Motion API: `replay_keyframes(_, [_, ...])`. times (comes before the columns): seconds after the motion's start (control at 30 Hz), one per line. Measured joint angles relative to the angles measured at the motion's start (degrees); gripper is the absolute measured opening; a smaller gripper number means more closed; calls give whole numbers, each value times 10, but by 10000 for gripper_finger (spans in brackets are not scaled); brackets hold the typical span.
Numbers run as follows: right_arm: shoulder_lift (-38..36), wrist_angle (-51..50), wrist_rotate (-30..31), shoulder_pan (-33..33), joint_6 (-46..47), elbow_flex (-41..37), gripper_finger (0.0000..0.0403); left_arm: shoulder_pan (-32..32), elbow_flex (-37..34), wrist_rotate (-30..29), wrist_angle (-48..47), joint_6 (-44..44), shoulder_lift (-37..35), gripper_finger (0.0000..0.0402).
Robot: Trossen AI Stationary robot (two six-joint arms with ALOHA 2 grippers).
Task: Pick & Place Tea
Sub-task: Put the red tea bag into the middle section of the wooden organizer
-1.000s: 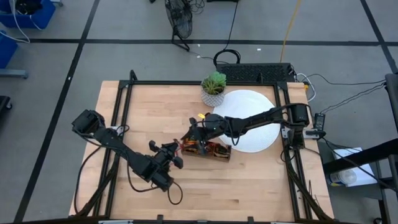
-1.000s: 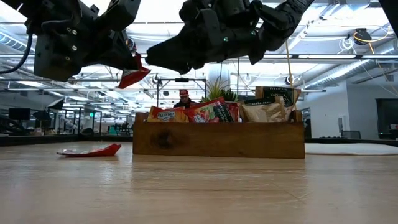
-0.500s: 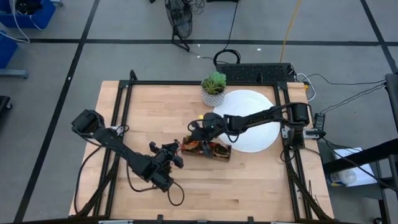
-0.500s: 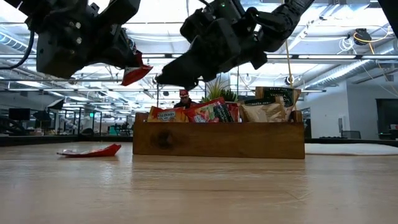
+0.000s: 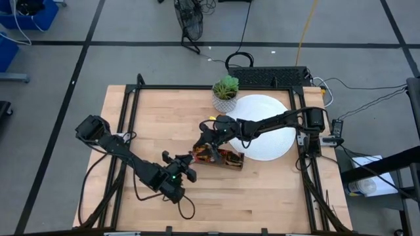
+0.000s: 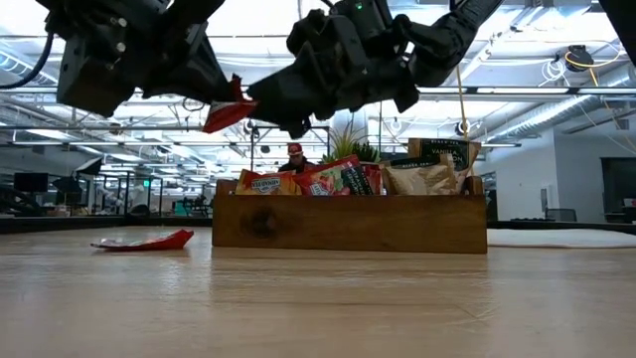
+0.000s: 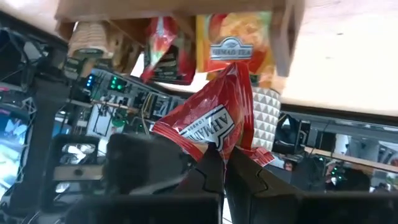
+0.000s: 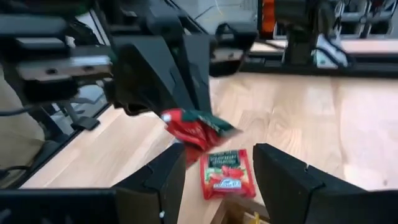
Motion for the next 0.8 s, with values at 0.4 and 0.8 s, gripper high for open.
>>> replay_keyframes(0.4, [2,-18,-88,9,61,0,171,21,11,4,-1,13,0,2])
replay_keyframes(0.8, [2,-26,-67,10,63,-1,170,35,12,23,44,40,0,2])
